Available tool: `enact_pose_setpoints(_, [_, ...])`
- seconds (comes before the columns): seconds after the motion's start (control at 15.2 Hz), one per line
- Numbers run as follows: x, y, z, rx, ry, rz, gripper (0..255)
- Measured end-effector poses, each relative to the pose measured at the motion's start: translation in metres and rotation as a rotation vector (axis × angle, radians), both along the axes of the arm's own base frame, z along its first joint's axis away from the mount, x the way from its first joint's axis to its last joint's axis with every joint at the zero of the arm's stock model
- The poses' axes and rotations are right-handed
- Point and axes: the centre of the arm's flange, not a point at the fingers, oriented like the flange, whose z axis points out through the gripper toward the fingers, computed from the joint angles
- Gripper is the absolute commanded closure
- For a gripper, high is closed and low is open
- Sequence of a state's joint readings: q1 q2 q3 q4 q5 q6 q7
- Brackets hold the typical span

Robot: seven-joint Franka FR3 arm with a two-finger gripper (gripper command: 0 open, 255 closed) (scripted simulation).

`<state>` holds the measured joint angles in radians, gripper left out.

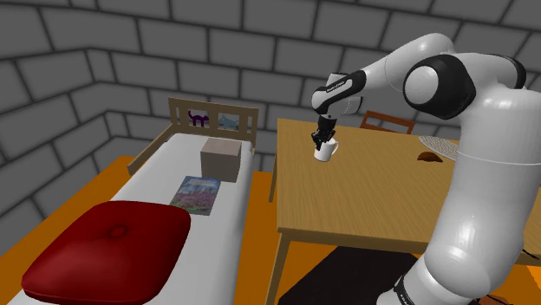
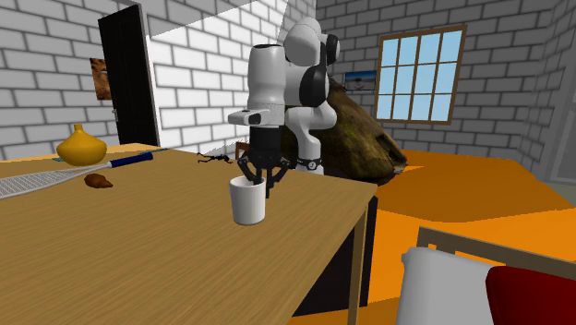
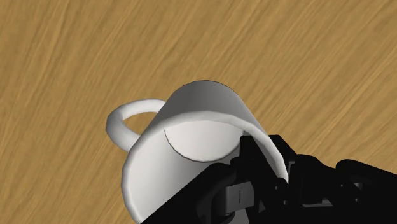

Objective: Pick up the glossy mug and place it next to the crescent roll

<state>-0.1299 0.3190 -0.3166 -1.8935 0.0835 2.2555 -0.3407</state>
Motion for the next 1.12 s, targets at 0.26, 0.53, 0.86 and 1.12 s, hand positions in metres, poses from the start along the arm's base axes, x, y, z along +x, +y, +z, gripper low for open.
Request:
enact_pose_setpoints(0.26, [0.0,0.0,0.0,0.0,0.0,0.0,255])
enact_pose_setpoints(0.53, [-0.001,-0.001,0.006,0.0,0.0,0.0,255])
enact_pose_setpoints(0.86, [0.0,0.0,0.032,0.0,0.0,0.0,255])
enact_pose_setpoints(1.12, [0.001,0.0,0.052,0.0,0.0,0.0,255])
